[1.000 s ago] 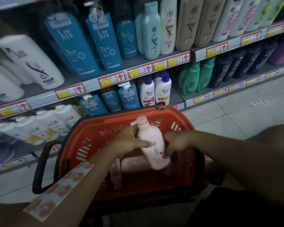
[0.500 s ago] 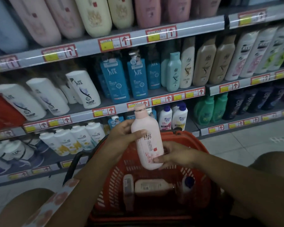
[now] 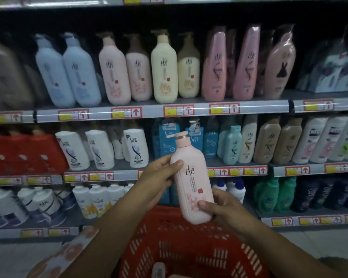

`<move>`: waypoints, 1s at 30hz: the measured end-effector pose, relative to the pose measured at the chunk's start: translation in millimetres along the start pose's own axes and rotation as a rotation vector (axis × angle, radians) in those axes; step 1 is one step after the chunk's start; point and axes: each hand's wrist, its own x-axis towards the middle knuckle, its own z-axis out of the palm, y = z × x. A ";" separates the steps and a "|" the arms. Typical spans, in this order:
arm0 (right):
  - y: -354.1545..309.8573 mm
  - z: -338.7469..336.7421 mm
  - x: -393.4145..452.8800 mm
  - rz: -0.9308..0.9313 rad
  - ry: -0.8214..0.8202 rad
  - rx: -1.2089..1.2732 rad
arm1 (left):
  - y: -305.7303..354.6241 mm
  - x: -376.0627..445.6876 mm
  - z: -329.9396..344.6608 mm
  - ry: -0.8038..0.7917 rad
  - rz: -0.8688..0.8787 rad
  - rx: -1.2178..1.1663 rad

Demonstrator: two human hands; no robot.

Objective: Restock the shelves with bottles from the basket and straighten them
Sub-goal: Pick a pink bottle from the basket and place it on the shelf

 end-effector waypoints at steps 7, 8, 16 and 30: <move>-50.7 15.6 7.5 -0.133 -0.017 0.084 | 57.0 10.2 13.5 -0.041 0.113 0.044; -56.9 17.7 9.8 -0.150 -0.020 0.081 | 64.4 10.6 14.0 -0.047 0.128 0.054; -90.3 42.8 18.5 -0.198 -0.066 0.081 | 108.7 2.9 5.1 -0.022 0.162 0.109; -158.5 101.1 110.5 -0.315 0.030 -0.423 | 186.6 35.5 -54.6 0.205 0.295 0.349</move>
